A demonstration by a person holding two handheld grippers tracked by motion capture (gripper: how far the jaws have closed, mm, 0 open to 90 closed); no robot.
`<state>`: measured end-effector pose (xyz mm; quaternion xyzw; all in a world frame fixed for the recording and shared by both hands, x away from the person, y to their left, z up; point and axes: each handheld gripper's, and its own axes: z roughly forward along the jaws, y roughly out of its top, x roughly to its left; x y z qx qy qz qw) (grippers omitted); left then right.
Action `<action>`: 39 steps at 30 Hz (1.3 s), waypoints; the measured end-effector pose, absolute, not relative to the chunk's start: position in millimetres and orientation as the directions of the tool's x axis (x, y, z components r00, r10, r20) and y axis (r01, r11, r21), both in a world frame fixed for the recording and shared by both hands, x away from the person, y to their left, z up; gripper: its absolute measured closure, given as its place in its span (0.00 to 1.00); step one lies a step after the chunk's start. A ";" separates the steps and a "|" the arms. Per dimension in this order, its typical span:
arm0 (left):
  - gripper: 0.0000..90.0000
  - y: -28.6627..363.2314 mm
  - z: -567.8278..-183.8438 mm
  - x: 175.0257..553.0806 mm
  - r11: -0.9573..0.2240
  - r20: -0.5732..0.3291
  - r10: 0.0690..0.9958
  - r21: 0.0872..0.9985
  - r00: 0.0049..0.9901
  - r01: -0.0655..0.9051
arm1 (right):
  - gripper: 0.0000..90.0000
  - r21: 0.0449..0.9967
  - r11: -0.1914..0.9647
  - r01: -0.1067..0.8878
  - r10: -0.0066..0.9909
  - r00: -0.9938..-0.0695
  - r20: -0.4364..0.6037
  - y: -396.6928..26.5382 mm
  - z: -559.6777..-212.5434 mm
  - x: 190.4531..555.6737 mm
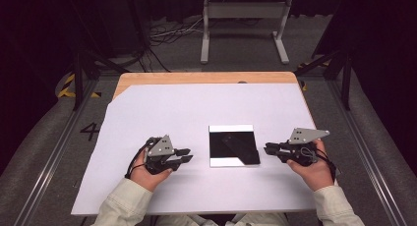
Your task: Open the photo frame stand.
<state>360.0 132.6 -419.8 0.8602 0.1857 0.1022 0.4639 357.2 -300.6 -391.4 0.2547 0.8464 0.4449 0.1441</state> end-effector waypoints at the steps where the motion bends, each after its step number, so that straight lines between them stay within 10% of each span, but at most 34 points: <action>1: 0.82 133.5 -420.2 359.9 -0.496 0.000 0.417 0.838 0.909 0.228 | 0.88 0.826 0.473 0.306 0.561 -0.827 -0.015 -301.1 -392.0 357.0; 39: 0.62 135.4 -432.4 367.7 -0.443 -0.034 0.429 0.863 0.903 0.243 | 0.94 0.563 0.692 0.451 0.549 -0.836 -0.005 -277.1 -414.9 354.9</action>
